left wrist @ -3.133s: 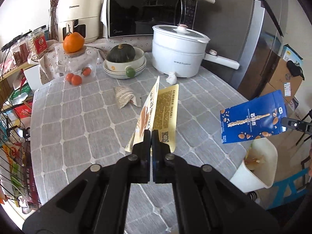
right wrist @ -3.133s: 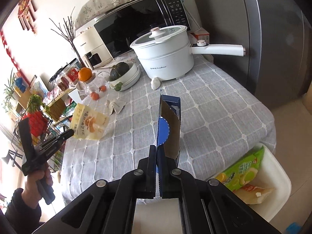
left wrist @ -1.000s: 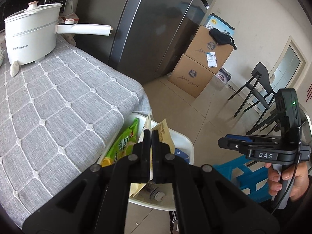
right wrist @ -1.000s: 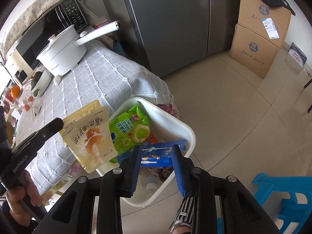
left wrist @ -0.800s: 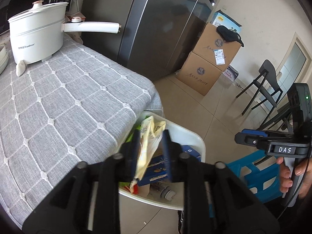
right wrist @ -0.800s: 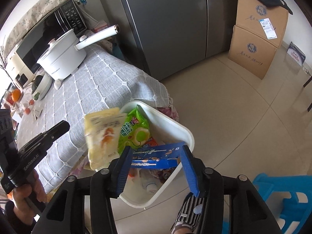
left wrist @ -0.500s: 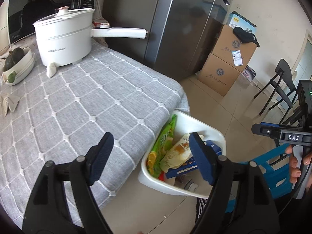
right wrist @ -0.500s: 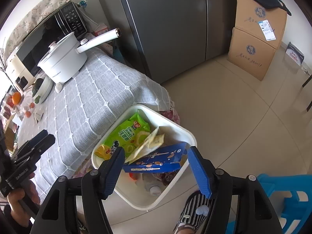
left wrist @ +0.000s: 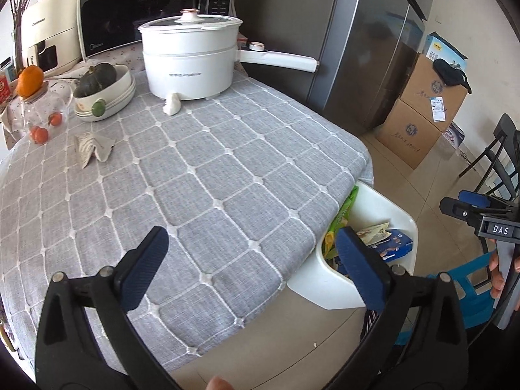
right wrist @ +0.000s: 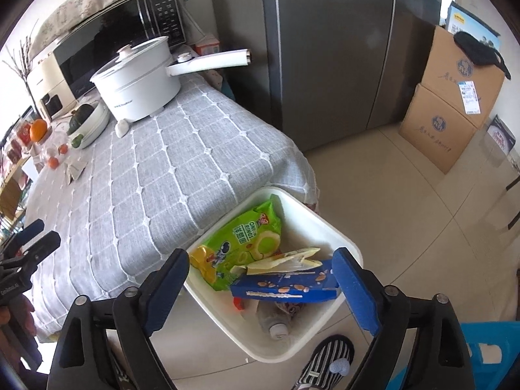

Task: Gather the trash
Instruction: 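Move both open tools back over the table, then grasp the white paper wrapper with the left tool while the right tool grasps the white tissue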

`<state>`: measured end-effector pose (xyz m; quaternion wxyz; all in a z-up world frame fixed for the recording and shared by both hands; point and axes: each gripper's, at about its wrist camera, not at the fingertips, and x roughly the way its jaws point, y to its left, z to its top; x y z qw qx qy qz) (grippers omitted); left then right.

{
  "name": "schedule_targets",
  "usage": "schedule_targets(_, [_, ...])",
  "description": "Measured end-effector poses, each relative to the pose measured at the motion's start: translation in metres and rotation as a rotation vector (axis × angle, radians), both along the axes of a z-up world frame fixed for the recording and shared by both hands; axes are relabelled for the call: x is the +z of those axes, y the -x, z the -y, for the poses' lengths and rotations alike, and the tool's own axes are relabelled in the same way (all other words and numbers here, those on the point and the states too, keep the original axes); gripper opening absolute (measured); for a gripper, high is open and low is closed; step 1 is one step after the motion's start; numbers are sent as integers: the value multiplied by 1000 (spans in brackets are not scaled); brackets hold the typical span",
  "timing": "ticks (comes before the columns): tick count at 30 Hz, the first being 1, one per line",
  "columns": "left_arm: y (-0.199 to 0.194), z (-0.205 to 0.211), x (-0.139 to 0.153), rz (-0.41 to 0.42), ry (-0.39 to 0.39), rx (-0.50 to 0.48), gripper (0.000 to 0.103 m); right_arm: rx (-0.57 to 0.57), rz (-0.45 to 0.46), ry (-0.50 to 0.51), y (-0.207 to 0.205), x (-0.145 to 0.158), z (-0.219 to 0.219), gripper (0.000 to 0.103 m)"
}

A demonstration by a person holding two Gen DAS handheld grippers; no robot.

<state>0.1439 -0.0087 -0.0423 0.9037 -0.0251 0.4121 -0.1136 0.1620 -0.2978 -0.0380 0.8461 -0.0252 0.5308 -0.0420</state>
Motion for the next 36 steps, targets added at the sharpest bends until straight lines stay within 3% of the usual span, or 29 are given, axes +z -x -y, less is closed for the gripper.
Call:
schedule_targets(2, [2, -12, 2, 8, 2, 33, 102, 29, 22, 17, -2, 0, -17, 103])
schedule_targets(10, [5, -56, 10, 13, 11, 132, 102, 65, 64, 47, -14, -7, -66, 103])
schedule_targets(17, [3, -102, 9, 11, 13, 250, 102, 38, 83, -19, -31, -15, -95, 103])
schedule_targets(24, [-26, -164, -1, 93, -125, 387, 102, 94, 53, -7, -65, -37, -136, 103])
schedule_targets(29, [-68, -192, -26, 42, -105, 361, 102, 149, 27, 35, -99, -66, -165, 103])
schedule_targets(32, [-95, -191, -40, -15, -122, 311, 102, 156, 11, 3, -123, -87, -179, 103])
schedule_targets(36, [-122, -182, -49, 20, -141, 253, 102, 150, 28, -42, -156, -111, -194, 103])
